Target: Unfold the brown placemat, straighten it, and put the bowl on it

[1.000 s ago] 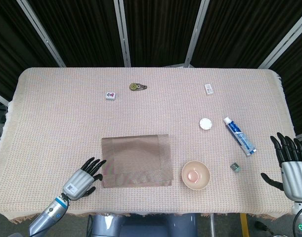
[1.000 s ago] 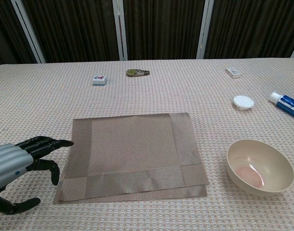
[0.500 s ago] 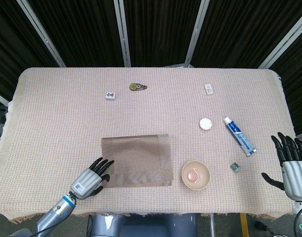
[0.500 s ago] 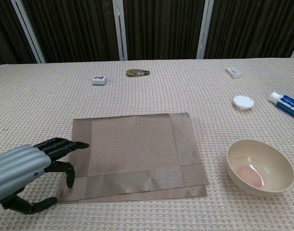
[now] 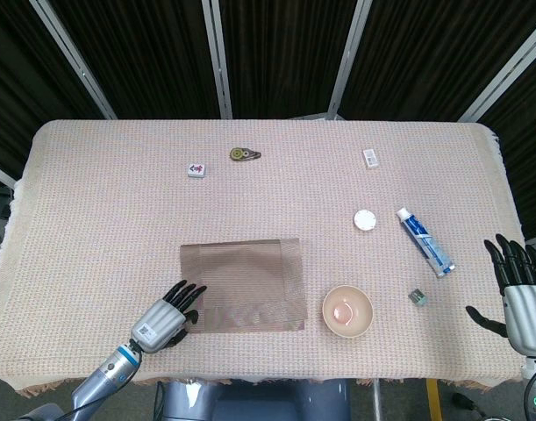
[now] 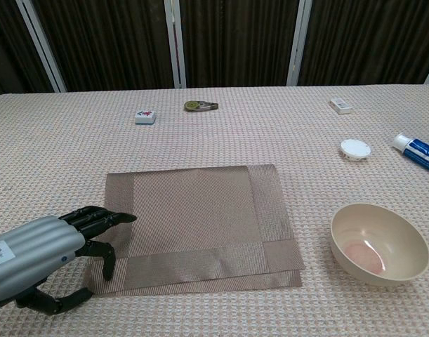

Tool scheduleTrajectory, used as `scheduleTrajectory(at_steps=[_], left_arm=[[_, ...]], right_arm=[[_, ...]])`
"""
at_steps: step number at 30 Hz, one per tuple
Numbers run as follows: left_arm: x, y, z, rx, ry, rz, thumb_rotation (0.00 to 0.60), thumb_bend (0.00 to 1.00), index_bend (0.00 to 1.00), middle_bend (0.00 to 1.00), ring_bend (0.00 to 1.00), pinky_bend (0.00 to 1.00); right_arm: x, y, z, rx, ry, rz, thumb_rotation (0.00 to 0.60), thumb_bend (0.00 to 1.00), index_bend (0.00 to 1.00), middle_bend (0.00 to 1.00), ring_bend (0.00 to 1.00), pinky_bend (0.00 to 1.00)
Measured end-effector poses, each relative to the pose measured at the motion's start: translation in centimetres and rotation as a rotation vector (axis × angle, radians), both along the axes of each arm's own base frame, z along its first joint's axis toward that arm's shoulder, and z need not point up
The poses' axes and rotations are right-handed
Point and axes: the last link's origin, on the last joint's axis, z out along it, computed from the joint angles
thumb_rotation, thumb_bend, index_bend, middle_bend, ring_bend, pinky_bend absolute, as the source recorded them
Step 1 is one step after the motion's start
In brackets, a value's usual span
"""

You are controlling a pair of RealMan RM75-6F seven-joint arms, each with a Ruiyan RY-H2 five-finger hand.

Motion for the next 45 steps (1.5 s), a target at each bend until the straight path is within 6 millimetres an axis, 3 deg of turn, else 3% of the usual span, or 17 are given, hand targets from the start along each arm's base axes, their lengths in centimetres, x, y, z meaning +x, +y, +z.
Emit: scheduleTrajectory(at_steps=[9,18,27,33,41,45], left_arm=[[0.2,0.1,-0.3,-0.002,0.002,0.003,0.600,0.51,0.56,0.00,0.00,0.00],[0.5,0.3,-0.5,0.005,-0.008,0.008,0.600,0.52,0.59,0.00,0.00,0.00],[2.0,1.9,0.2,0.038,-0.070,0.019,0.600,0.52,0.61,0.00,0.00,0.00],[5.2,5.8,1.7,0.092,-0.184,0.059,0.600,0.52,0.62,0.00,0.00,0.00],[9.4,14.3,4.8,0.186,-0.303,0.165,0.600,0.52,0.63,0.00,0.00,0.00],[10.0,17.9,6.2,0.241,-0.318,0.211,0.600,0.52,0.63,0.00,0.00,0.00]], right_arm=[[0.0,0.0,0.1,0.001,-0.008,0.000,0.600,0.00,0.00,0.00,0.00,0.00],[-0.1,0.0,0.2,0.003,-0.012,0.000,0.600,0.00,0.00,0.00,0.00,0.00],[-0.2,-0.2,0.1,0.000,-0.015,0.000,0.600,0.00,0.00,0.00,0.00,0.00],[-0.5,-0.6,0.1,-0.006,-0.011,-0.010,0.600,0.00,0.00,0.00,0.00,0.00],[-1.0,-1.1,0.3,-0.022,0.003,-0.042,0.600,0.00,0.00,0.00,0.00,0.00],[-1.3,-1.3,0.3,-0.031,0.019,-0.061,0.600,0.00,0.00,0.00,0.00,0.00]])
